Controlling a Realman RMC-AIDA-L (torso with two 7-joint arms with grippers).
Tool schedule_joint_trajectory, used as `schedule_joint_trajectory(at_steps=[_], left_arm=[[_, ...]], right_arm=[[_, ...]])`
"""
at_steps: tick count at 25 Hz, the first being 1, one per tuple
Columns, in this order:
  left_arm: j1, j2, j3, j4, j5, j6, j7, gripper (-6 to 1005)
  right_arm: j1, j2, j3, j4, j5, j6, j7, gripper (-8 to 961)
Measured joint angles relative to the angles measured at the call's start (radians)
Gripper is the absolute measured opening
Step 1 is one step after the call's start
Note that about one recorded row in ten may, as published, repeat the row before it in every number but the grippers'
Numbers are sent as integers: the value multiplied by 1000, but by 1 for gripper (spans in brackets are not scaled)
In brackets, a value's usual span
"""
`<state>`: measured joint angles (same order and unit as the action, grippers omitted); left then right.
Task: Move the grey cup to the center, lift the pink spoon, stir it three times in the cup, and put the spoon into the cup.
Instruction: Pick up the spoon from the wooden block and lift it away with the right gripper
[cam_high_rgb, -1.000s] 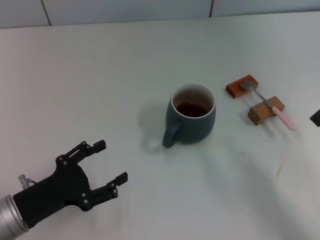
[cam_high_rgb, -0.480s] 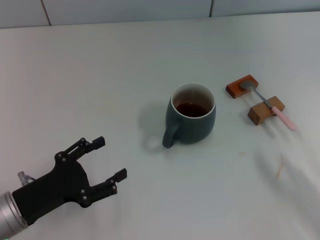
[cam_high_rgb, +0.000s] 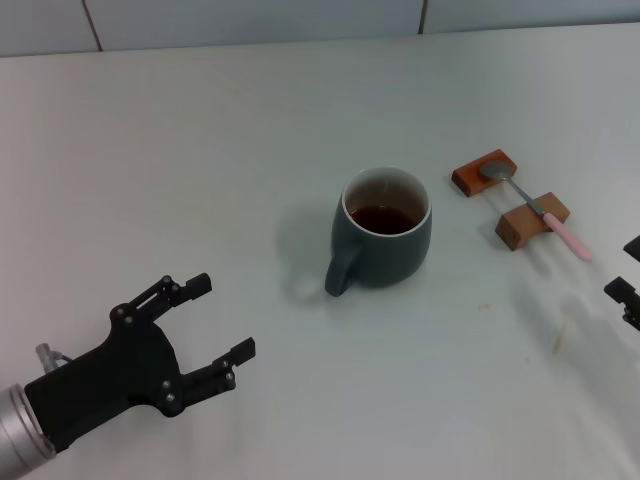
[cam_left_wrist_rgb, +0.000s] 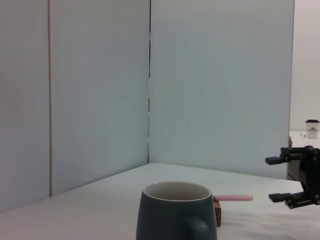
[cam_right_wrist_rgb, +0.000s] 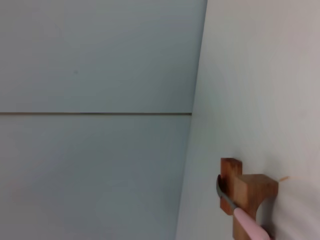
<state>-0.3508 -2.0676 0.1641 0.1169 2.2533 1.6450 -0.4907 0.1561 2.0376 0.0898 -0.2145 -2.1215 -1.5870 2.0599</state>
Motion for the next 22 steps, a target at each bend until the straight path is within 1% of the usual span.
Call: schedule_joint_trajectory(at_steps=[6, 14, 22], left_arm=[[1, -1, 0, 0, 0, -5, 1, 859], [4, -2, 0, -8, -2, -5, 1, 859], [9, -2, -18, -11, -3, -4, 2, 859]], right_arm=[[35, 1, -1, 6, -11, 60, -1, 736], [66, 1, -1, 6, -18, 101, -1, 733], [107, 1, -1, 10, -22, 139, -5, 733]])
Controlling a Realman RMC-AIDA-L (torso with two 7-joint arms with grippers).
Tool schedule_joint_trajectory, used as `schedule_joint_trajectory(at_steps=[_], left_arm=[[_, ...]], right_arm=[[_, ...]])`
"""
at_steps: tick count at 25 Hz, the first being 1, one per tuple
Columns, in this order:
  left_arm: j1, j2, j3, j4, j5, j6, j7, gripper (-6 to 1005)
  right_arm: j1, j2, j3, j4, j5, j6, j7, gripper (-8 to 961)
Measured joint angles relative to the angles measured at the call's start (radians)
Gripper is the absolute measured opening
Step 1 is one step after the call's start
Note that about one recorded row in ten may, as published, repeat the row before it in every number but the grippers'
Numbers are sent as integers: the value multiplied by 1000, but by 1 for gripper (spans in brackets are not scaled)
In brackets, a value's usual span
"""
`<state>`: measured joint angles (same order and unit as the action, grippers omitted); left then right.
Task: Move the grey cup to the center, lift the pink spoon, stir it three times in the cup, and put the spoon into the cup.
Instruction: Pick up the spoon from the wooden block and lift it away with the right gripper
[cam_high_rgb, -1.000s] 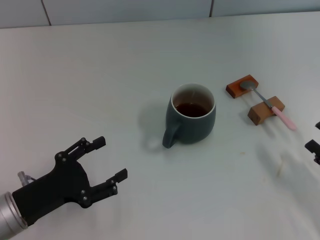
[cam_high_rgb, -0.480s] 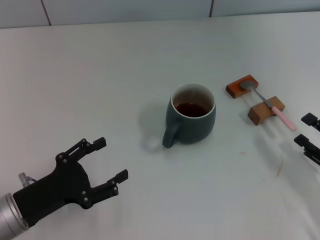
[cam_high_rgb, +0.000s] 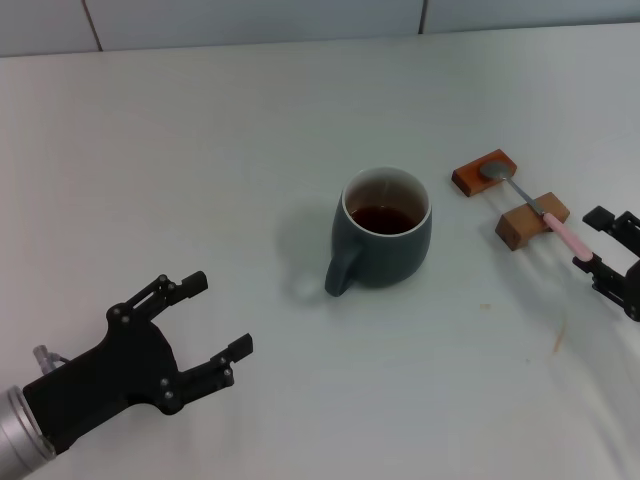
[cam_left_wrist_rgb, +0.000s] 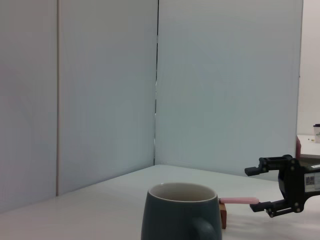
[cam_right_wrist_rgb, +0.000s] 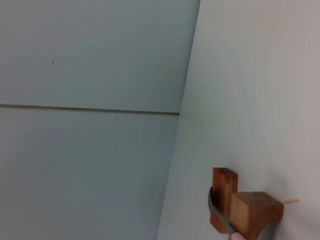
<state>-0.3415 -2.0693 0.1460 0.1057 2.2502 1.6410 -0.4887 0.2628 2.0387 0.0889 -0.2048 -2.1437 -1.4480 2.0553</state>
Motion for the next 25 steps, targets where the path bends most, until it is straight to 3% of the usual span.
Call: schedule_joint_trajectory(at_steps=[25], left_arm=[[-4, 0, -11, -1, -26, 1, 1, 859]], right_arm=[[56, 0, -10, 40, 6, 84, -3, 711]])
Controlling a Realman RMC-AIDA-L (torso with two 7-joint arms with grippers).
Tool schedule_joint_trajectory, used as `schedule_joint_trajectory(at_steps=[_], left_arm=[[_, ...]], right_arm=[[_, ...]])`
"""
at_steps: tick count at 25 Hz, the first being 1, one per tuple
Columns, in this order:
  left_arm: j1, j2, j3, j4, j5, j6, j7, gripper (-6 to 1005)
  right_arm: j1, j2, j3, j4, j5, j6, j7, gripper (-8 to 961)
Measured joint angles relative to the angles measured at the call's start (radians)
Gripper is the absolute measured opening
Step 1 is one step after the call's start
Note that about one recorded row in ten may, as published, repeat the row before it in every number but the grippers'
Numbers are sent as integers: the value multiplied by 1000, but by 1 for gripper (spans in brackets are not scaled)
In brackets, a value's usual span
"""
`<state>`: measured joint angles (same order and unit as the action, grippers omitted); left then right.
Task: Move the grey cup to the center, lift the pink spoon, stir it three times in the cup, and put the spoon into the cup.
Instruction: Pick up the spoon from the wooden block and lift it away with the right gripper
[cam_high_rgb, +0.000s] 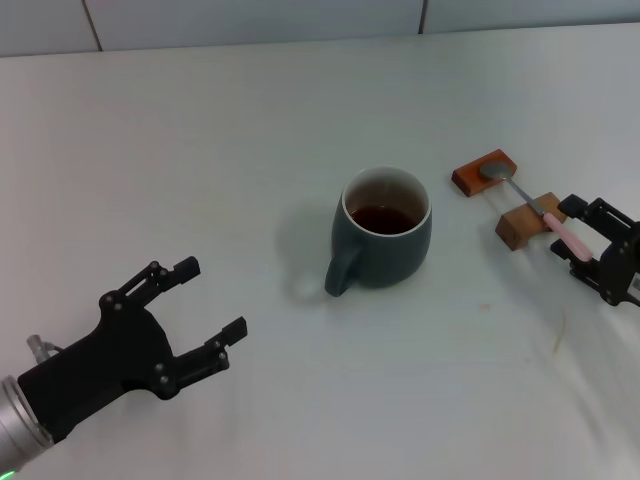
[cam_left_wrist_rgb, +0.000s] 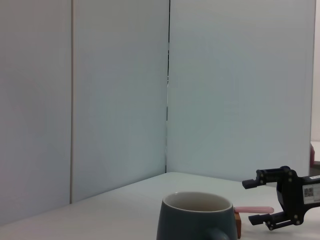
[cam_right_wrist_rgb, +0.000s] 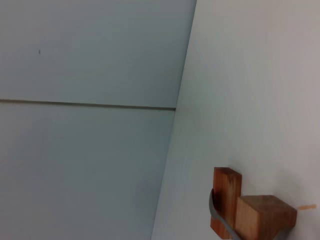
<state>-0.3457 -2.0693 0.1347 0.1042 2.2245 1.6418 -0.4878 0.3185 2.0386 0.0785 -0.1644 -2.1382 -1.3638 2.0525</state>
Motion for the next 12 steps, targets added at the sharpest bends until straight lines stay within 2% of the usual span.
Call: schedule_joint_trajectory(at_steps=[3, 12], left_arm=[[-3, 0, -3, 0, 0, 0, -1, 859], [-10, 1, -20, 0, 0, 3, -1, 859]], right_arm=[[1, 0, 0, 1, 0, 8, 6, 705], [2, 2, 0, 8, 0, 25, 10, 534]])
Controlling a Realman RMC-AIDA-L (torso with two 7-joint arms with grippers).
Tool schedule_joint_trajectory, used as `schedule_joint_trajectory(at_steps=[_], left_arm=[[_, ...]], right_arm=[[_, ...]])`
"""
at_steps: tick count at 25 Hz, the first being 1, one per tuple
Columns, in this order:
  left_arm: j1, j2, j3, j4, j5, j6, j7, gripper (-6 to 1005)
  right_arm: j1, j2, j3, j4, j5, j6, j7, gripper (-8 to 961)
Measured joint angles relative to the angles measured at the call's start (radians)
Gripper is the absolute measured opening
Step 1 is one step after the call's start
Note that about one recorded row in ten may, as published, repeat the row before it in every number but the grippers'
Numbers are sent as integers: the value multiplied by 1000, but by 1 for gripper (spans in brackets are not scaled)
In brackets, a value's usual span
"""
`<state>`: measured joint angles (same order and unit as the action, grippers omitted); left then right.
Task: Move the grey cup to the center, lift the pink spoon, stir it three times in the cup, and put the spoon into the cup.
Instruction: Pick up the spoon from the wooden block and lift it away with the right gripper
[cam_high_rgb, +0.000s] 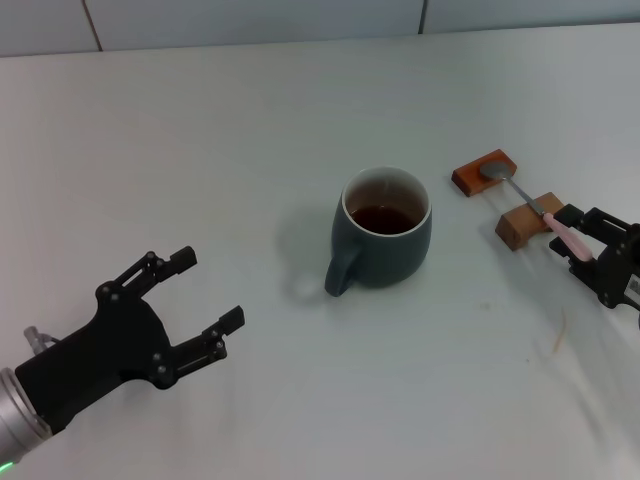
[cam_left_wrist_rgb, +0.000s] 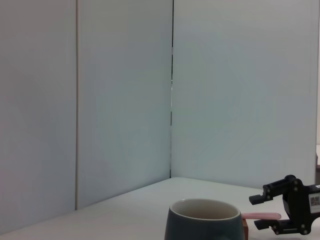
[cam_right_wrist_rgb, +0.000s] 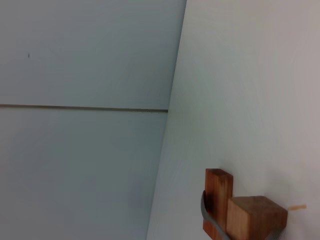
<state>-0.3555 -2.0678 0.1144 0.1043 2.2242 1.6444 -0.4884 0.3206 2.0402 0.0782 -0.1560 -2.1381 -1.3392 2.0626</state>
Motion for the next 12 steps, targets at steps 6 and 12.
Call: schedule_joint_trajectory(at_steps=[6, 12], left_arm=[[-2, 2, -3, 0, 0, 0, 0, 859], [-4, 2, -4, 0, 0, -1, 1, 859]], right_arm=[[2, 0, 0, 0, -4, 1, 3, 471], [1, 7, 3, -1, -2, 14, 7, 371]])
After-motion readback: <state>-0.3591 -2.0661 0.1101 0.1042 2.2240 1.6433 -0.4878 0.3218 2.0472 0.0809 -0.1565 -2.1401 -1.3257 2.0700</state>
